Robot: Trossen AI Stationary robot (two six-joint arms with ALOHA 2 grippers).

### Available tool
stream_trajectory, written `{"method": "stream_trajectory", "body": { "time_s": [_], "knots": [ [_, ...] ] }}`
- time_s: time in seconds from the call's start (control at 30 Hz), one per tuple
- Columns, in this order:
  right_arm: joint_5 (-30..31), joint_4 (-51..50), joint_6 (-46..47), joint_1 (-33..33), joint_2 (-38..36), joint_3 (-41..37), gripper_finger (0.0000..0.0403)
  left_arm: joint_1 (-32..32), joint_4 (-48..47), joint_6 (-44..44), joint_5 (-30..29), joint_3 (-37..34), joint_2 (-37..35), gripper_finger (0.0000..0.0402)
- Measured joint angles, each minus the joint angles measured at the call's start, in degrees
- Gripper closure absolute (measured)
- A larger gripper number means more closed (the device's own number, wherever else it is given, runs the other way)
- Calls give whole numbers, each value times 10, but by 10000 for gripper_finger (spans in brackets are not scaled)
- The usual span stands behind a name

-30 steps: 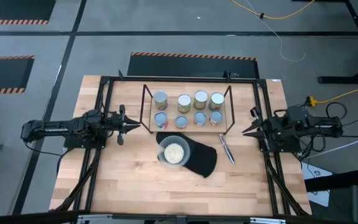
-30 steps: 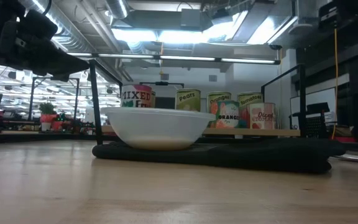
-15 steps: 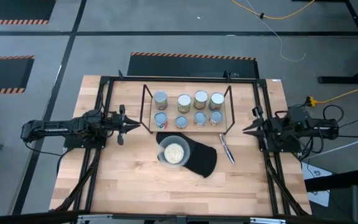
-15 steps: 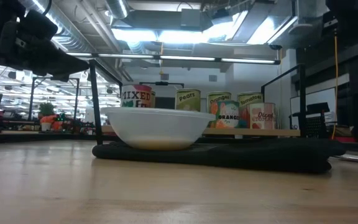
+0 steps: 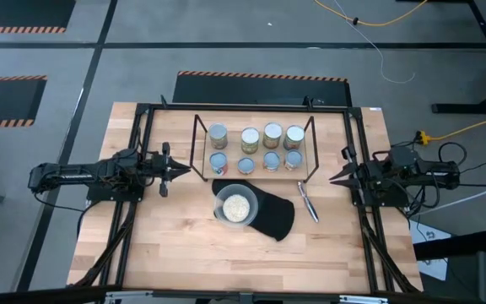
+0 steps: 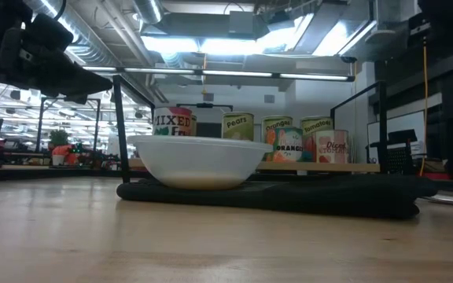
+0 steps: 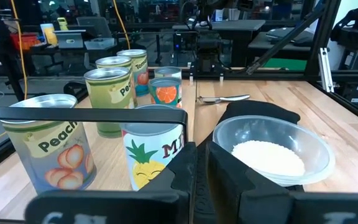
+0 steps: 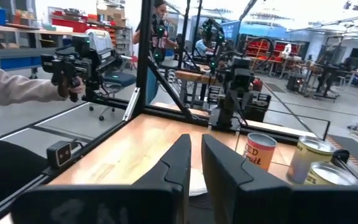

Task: Pick and place cans onto a shelf
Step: Return to Home Position

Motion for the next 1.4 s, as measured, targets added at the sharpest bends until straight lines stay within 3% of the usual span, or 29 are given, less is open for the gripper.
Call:
{"method": "stream_trajectory", "body": {
  "time_s": [0.13,0.5,0.73,0.93,1.4],
  "knots": [
    [-5,26,4,0,0,-15,358,0,0,0,0,0,0,374],
    [43,262,-27,0,0,-170,358,0,-1,0,0,0,0,374],
    [84,251,-31,-1,1,-169,358,0,-1,0,1,0,0,374],
    [140,180,-28,-1,1,-169,358,0,-1,-1,1,0,0,374],
    [146,171,-54,-2,1,-169,358,0,-24,-42,1,0,0,374]
  ]
}}
